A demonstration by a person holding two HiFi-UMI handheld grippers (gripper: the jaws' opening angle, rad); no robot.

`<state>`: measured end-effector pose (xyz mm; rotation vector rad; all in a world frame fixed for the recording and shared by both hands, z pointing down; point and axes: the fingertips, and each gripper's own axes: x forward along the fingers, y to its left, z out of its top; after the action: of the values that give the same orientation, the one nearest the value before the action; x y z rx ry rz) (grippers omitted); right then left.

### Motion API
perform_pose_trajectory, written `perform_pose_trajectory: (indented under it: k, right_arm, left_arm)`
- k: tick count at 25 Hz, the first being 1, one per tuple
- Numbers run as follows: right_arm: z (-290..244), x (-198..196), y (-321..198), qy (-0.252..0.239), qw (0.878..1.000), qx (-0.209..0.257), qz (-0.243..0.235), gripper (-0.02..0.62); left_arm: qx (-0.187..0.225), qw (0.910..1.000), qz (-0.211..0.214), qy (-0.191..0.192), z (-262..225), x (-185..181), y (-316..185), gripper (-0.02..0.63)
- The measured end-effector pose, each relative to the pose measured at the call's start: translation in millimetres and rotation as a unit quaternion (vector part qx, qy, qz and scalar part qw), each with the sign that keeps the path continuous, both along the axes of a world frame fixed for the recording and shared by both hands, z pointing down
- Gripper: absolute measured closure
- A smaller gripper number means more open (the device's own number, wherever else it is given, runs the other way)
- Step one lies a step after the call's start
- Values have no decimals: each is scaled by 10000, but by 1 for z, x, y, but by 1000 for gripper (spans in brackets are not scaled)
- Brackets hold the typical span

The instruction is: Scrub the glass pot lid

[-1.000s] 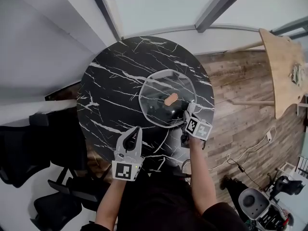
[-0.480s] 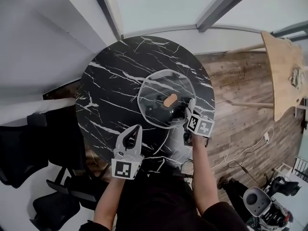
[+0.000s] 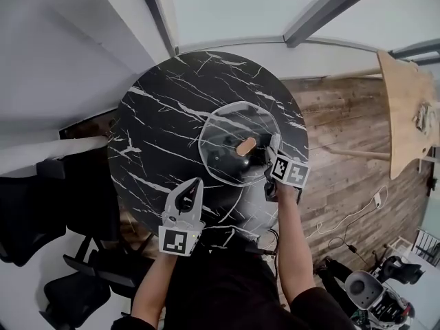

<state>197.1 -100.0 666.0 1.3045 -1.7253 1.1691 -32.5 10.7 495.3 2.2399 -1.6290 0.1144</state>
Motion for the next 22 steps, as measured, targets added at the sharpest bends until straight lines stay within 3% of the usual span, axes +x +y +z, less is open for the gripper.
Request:
perform_pose_trajectory:
  k: [22]
  right_arm:
    - [5,-44,-58,153,9944,-198,-1025,517]
  left_arm:
    - [-135,9992,-339,169,17,-29,-14,603]
